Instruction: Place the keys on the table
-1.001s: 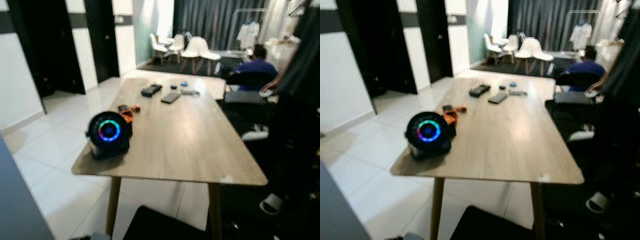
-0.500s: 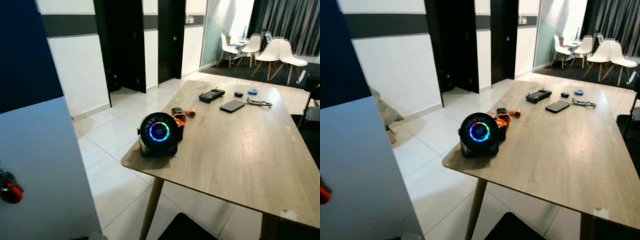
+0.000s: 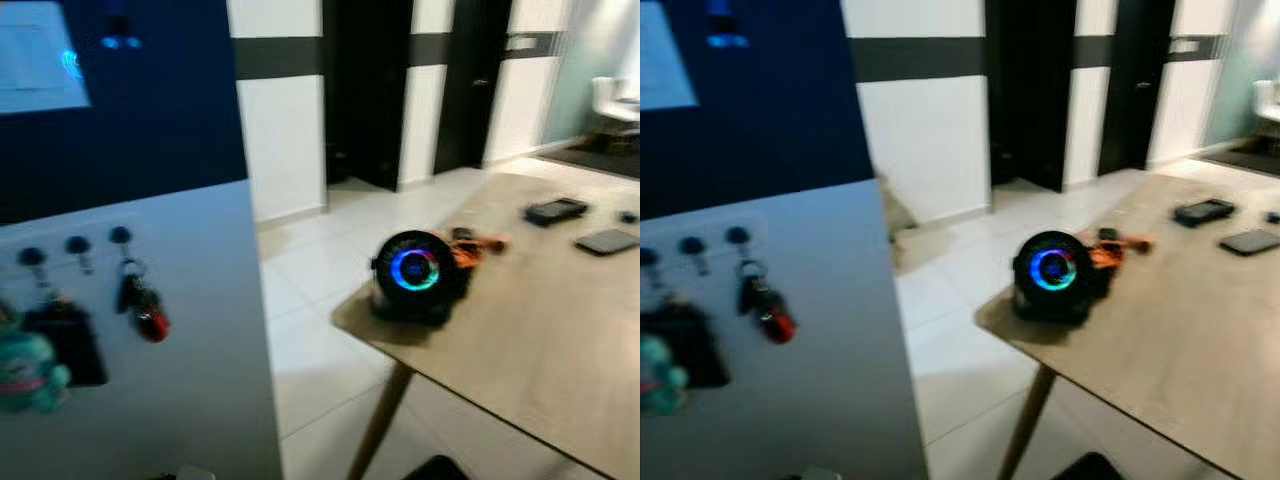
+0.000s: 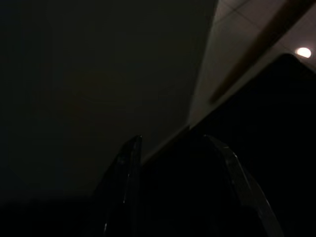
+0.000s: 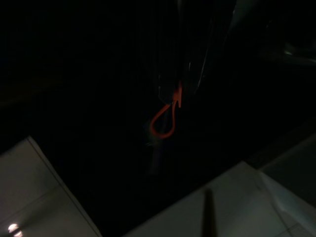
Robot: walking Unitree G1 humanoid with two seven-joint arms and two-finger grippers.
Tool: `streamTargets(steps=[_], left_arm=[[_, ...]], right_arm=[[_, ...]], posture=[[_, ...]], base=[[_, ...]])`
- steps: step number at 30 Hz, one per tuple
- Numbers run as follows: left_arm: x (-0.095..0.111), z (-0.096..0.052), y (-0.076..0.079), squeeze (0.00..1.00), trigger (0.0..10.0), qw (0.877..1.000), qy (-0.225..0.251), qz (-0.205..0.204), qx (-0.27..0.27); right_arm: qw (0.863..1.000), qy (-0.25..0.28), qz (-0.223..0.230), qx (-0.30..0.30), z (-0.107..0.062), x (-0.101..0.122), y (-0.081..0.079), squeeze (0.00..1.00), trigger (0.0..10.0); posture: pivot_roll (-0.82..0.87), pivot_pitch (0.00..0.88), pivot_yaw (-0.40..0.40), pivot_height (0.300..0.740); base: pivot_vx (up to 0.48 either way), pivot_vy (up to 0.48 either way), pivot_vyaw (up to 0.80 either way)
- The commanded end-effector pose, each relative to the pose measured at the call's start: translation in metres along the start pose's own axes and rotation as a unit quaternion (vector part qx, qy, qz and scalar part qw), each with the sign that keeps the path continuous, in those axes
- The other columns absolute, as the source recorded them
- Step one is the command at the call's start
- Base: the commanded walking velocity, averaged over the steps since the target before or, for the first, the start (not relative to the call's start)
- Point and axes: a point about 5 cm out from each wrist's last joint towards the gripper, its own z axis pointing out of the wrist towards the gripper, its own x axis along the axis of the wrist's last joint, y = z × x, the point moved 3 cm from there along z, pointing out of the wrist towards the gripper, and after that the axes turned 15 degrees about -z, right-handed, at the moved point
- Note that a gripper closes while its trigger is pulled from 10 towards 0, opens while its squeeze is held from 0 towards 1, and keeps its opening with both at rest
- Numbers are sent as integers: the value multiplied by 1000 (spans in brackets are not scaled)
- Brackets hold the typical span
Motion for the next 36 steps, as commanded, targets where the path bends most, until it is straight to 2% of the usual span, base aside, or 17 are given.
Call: streamTargets(steps=[1, 12, 15, 26, 36], left_arm=[[0, -1, -4, 0, 10000, 1000, -5, 7, 7], [0, -1, -10, 0, 10000, 999, -8, 30, 28], [-3, -2, -13, 0, 10000, 998, -23, 37, 37], [-5, 1, -10, 0, 10000, 998, -35, 34, 35], [-8, 1, -10, 0, 10000, 996, -51, 64, 38]], right_arm=[[1000, -2, 3, 5, 0, 0, -5, 0, 10000], [1000, -2, 2, 5, 0, 0, -5, 0, 10000], [1000, -3, 2, 4, 0, -1, -4, 0, 10000], [1000, -3, 3, 3, 0, 0, -3, 0, 10000], [1000, -2, 5, 2, 0, 1, -3, 0, 10000]], posture=[[31, 6, 17, 740], [34, 9, 19, 740], [33, 11, 21, 740], [36, 11, 19, 740], [34, 11, 22, 740]], base=[[0, 0, 800], [0, 0, 800], [0, 0, 800], [0, 0, 800], [0, 0, 800]])
